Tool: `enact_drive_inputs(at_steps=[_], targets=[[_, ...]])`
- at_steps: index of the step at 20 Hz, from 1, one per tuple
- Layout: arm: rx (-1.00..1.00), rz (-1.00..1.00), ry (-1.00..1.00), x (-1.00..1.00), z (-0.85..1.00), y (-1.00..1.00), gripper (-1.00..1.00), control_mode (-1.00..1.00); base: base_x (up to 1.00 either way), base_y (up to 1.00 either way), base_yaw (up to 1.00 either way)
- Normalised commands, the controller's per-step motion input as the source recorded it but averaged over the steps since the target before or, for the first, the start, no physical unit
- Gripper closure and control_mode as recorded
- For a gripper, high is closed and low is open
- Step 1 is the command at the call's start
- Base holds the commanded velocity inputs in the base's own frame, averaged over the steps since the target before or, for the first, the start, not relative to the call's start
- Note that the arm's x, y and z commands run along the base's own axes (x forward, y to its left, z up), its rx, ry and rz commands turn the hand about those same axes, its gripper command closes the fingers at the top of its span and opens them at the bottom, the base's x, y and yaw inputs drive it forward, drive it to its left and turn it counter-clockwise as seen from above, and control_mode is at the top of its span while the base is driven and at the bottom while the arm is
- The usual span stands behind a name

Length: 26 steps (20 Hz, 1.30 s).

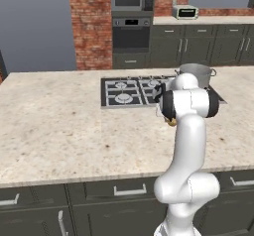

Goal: Turn on the burner for the pot on the stove. Wait thirty seconds for the pot to heat up. Then add the onion to the pot.

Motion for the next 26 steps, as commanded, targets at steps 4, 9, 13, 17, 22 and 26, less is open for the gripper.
enact_drive_inputs(at_steps=[4,9,13,17,22,26], targets=[[0.00,0.00,0.00,-0.03,0.41,0.00,1.00,-1.00,0.00,0.00,0.00],[0.01,0.02,-0.11,-0.45,0.99,0.26,1.00,-1.00,0.00,0.00,0.00],[0.00,0.06,-0.17,-0.90,0.97,0.35,1.00,-1.00,0.00,0.00,0.00],[0.00,0.10,-0.28,-0.96,0.64,0.35,1.00,-1.00,0.00,0.00,0.00],[0.00,0.10,-0.39,-1.00,0.66,0.39,1.00,-1.00,0.00,0.00,0.00],[0.02,0.01,-0.11,-0.76,0.53,0.09,1.00,-1.00,0.00,0.00,0.00]])
